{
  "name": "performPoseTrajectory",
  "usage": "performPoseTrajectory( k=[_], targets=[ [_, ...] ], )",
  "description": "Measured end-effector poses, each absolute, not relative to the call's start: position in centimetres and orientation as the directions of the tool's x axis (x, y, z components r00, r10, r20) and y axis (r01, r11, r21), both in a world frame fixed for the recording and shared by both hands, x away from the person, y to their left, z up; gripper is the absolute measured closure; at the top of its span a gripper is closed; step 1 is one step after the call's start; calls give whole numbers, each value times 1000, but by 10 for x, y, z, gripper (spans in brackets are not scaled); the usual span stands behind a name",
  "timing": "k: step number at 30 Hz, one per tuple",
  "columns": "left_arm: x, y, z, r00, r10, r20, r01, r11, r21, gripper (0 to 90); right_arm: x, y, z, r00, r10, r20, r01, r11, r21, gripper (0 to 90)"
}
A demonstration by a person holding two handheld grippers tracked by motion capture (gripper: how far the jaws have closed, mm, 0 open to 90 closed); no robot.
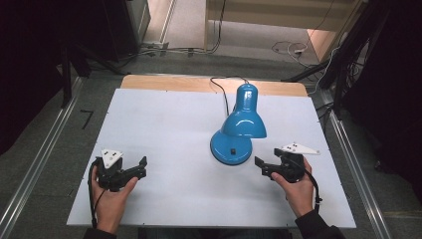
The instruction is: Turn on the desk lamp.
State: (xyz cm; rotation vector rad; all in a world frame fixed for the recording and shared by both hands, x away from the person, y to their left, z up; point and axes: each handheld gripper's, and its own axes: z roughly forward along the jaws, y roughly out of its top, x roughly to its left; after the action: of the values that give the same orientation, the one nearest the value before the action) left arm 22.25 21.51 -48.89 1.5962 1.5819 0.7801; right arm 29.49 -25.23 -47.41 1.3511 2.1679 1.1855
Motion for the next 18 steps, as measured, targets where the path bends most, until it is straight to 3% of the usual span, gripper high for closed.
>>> performPoseTrajectory(
  k=[18],
  targets=[
    [222, 217, -489, 48, 994, -95, 540, 54, 840, 91, 302, -231, -474, -532, 833, 151, 580, 229, 781, 133]
  ],
)
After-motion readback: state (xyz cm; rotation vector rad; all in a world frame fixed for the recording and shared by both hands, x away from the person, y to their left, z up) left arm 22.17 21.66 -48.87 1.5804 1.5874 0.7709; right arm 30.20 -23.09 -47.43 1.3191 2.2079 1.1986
